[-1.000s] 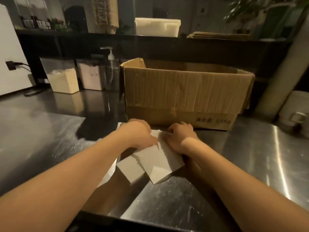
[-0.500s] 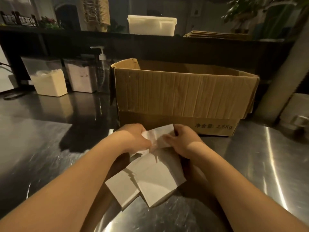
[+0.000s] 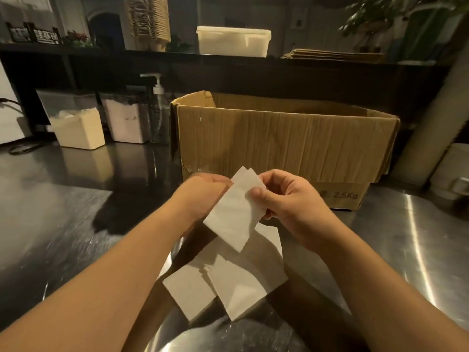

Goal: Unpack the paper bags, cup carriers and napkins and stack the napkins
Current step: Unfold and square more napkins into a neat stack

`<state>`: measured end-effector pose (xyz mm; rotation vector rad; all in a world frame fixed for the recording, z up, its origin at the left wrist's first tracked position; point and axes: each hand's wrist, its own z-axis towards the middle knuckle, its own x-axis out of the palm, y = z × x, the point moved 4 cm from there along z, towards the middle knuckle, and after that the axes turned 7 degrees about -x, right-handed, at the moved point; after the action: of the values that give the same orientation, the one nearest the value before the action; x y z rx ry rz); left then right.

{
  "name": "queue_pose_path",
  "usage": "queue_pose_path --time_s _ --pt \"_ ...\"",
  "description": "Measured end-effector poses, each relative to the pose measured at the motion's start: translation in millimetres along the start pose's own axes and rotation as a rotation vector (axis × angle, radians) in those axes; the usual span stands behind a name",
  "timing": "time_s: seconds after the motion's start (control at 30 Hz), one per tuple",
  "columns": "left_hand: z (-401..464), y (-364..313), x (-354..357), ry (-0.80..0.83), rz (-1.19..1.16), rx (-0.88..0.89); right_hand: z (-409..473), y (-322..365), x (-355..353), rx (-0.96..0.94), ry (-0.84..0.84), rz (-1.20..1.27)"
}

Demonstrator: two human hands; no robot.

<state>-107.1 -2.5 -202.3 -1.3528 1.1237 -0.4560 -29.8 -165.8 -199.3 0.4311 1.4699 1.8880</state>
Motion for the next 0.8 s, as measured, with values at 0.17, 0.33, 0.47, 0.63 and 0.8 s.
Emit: queue_pose_path --time_s 0.17,0.33,0.47,0.63,0.8 --pt "-6.0 -0.1 6.7 0.044 -0.067 0.104 2.2 -4.4 -0.1 -0.007 -0.130 -0.093" --pt "-7.8 -1.7 12.7 0.067 -0.008 0.124 2.0 -4.3 -1.7 -0.008 -0.137 -0.131" --pt "-6.9 -0.9 12.3 0.069 -0.039 0.134 1.8 -3.9 -5.7 0.012 -0.154 -0.094" --pt "-8.6 -2.2 14.3 0.152 -0.094 0.156 2.8 -4.8 -3.7 0.031 -0.147 -0.096" --pt "-7.2 -2.1 15.8 0.084 0.018 0.221 2.1 -0.4 -9.1 -0.064 -0.159 -0.228"
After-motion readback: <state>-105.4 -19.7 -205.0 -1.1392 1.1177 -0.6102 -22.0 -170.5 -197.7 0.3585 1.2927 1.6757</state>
